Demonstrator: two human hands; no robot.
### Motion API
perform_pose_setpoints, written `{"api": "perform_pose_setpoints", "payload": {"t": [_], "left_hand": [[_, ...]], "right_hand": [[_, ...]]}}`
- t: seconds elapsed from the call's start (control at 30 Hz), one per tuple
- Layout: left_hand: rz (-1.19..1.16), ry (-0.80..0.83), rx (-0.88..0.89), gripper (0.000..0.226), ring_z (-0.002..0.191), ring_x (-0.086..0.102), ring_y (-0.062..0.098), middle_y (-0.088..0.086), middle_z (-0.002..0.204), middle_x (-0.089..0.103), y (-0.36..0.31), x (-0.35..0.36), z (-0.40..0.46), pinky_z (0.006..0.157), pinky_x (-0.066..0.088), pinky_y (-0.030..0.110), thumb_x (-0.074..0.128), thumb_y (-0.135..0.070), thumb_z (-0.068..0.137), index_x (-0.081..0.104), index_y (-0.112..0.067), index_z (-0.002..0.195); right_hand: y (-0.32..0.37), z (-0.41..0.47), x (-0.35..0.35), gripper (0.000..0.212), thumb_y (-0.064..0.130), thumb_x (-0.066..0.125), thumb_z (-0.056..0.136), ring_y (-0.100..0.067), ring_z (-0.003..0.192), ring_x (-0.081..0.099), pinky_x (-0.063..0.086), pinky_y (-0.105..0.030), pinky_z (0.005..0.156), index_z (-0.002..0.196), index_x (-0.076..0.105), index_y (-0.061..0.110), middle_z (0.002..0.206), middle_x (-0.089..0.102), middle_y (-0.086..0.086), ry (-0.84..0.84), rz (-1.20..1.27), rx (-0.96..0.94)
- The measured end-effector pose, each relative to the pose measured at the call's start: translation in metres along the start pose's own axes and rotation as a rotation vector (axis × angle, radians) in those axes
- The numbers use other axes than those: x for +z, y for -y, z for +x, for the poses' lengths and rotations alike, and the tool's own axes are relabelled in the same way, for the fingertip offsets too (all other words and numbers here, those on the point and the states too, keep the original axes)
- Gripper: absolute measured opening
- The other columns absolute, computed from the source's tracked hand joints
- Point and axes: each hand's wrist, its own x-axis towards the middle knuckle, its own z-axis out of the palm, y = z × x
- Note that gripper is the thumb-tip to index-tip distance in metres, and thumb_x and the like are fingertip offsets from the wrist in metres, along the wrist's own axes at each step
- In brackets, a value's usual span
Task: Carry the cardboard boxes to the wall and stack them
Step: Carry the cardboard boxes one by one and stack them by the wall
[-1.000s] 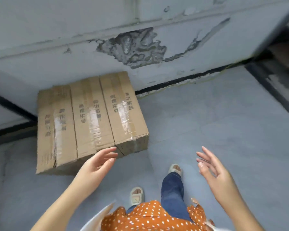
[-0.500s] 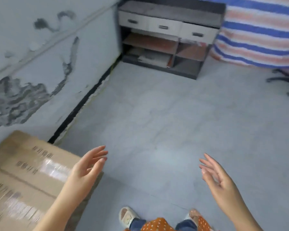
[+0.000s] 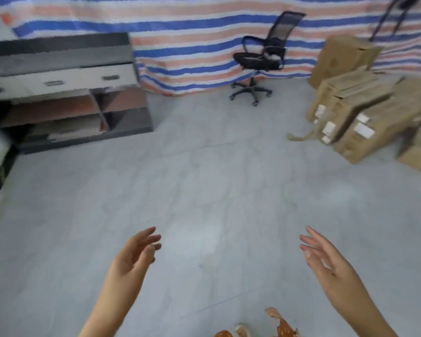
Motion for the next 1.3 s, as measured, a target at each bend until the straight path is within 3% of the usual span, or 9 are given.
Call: {"api": "perform_pose_setpoints", "payload": {"t": [0.1, 0.17, 0.3, 0.47, 0.57, 0.67, 0.83, 0.97, 1.3], "left_hand": [[0.068, 0.126, 0.032, 0.028, 0.100, 0.066, 0.006, -0.017, 0.104, 0.070, -0.025, 0.053, 0.025, 0.089, 0.051, 0.033, 0.057, -0.043, 0.074, 0.063, -0.055, 0.099], [0.076, 0.177, 0.057, 0.029, 0.098, 0.067, 0.004, -0.017, 0.103, 0.070, -0.043, 0.083, 0.044, 0.089, 0.051, 0.037, 0.058, -0.048, 0.070, 0.061, -0.061, 0.096], [0.102, 0.275, 0.077, 0.030, 0.100, 0.066, 0.006, -0.017, 0.104, 0.070, -0.065, 0.147, 0.083, 0.093, 0.050, 0.042, 0.058, -0.034, 0.081, 0.062, -0.055, 0.101], [0.162, 0.412, 0.054, 0.031, 0.098, 0.066, 0.006, -0.015, 0.105, 0.070, -0.073, 0.223, 0.142, 0.099, 0.046, 0.048, 0.056, -0.012, 0.094, 0.059, -0.035, 0.113], [0.157, 0.453, 0.068, 0.026, 0.098, 0.066, 0.005, -0.015, 0.105, 0.070, -0.089, 0.264, 0.188, 0.099, 0.046, 0.047, 0.062, -0.030, 0.086, 0.063, -0.042, 0.110], [0.119, 0.480, 0.098, 0.039, 0.098, 0.066, 0.003, -0.017, 0.105, 0.070, -0.111, 0.307, 0.246, 0.095, 0.047, 0.041, 0.057, -0.055, 0.067, 0.060, -0.052, 0.105], [0.081, 0.492, 0.143, 0.034, 0.095, 0.067, 0.008, -0.012, 0.103, 0.071, -0.144, 0.377, 0.345, 0.084, 0.056, 0.030, 0.048, -0.008, 0.096, 0.058, -0.032, 0.116], [0.115, 0.567, 0.131, 0.035, 0.096, 0.067, 0.009, -0.010, 0.103, 0.071, -0.165, 0.438, 0.406, 0.082, 0.054, 0.019, 0.043, -0.005, 0.096, 0.057, -0.029, 0.118], [0.121, 0.641, 0.125, 0.035, 0.096, 0.067, 0.009, -0.010, 0.105, 0.070, -0.205, 0.647, 0.500, 0.080, 0.053, 0.031, 0.045, -0.005, 0.095, 0.057, -0.027, 0.119]], "right_hand": [[-0.013, 0.007, -0.055, 0.038, 0.023, 0.053, 0.093, 0.004, 0.110, 0.058, 0.047, -0.013, 0.088, 0.116, 0.051, 0.053, 0.113, 0.060, 0.033, -0.157, 0.048, 0.033], [-0.021, 0.007, -0.079, 0.030, 0.055, 0.057, 0.081, 0.003, 0.109, 0.059, 0.048, -0.022, 0.091, 0.110, 0.053, 0.063, 0.114, 0.060, 0.033, -0.246, 0.097, 0.069], [-0.051, 0.010, -0.106, 0.062, 0.094, 0.053, 0.046, 0.004, 0.106, 0.061, 0.048, -0.029, 0.090, 0.104, 0.052, 0.071, 0.114, 0.061, 0.032, -0.369, 0.142, 0.167], [-0.070, 0.045, -0.130, 0.060, 0.093, 0.053, 0.048, 0.005, 0.103, 0.062, 0.048, -0.032, 0.089, 0.104, 0.052, 0.071, 0.114, 0.062, 0.029, -0.452, 0.181, 0.262], [-0.073, 0.090, -0.148, 0.046, 0.080, 0.056, 0.059, 0.003, 0.104, 0.062, 0.047, -0.035, 0.090, 0.104, 0.052, 0.071, 0.118, 0.064, 0.022, -0.507, 0.198, 0.286], [-0.076, 0.154, -0.177, 0.068, 0.097, 0.052, 0.039, 0.003, 0.105, 0.062, 0.049, -0.031, 0.089, 0.103, 0.053, 0.071, 0.115, 0.061, 0.031, -0.577, 0.209, 0.264], [-0.060, 0.261, -0.228, 0.058, 0.089, 0.061, 0.045, 0.003, 0.102, 0.063, 0.055, -0.020, 0.080, 0.099, 0.059, 0.068, 0.114, 0.065, 0.023, -0.700, 0.274, 0.178], [-0.053, 0.322, -0.255, 0.065, 0.085, 0.062, 0.051, -0.001, 0.106, 0.063, 0.055, -0.022, 0.082, 0.110, 0.060, 0.057, 0.118, 0.065, 0.018, -0.734, 0.341, 0.189], [-0.116, 0.452, -0.381, 0.106, 0.087, 0.071, 0.022, -0.007, 0.095, 0.069, 0.057, -0.027, 0.078, 0.112, 0.063, 0.032, 0.106, 0.071, 0.013, -0.791, 0.558, 0.310]]}}
